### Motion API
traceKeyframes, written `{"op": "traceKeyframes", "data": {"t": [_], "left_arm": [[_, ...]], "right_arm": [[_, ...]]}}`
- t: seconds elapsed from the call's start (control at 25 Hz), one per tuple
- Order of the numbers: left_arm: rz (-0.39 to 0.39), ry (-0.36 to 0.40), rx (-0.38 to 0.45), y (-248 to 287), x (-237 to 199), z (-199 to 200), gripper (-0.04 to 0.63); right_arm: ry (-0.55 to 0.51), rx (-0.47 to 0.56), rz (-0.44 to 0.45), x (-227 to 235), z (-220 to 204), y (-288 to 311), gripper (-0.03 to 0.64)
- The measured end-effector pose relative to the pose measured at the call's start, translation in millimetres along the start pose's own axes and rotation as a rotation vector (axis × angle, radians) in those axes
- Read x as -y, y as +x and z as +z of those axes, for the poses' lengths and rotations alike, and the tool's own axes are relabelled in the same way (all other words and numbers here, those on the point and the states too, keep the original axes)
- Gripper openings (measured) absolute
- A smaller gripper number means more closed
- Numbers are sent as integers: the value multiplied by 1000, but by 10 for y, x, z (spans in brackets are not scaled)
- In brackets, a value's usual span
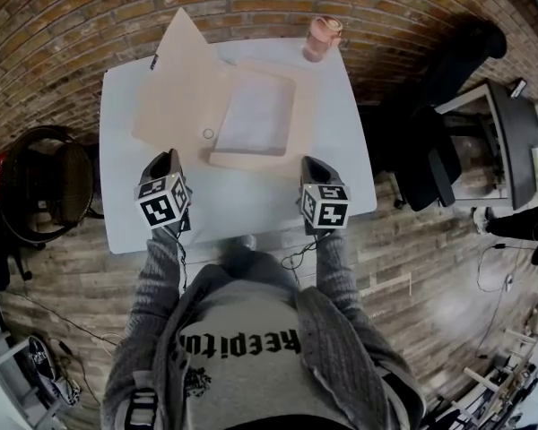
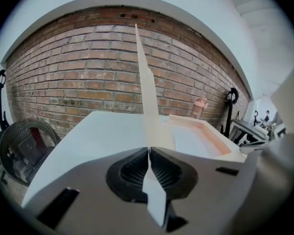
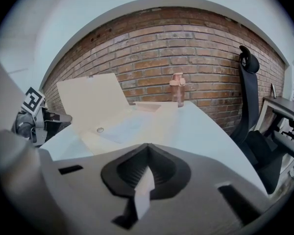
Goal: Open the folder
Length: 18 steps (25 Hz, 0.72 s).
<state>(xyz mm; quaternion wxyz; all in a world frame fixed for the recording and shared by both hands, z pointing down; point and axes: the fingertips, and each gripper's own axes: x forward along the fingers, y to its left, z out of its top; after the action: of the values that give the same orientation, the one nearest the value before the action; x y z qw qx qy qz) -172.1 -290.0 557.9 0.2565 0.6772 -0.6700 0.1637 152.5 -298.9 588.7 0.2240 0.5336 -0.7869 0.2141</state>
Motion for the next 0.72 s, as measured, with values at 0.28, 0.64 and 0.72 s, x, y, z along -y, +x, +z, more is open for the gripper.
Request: {"op": "traceKeyframes", "data": {"t": [0.28,0.64,0.72], "left_arm": [[-87,55,32,-100,178,116,14],[-206,134,81,-327,401,247,95],[-220,141,92,-396,428,274,95]], "right_arm": [[20,49,4,-138,104,-177,3],[37,139,-4,-338,346,-421,3],[38,158,-6,-382,404,-495,3]]}}
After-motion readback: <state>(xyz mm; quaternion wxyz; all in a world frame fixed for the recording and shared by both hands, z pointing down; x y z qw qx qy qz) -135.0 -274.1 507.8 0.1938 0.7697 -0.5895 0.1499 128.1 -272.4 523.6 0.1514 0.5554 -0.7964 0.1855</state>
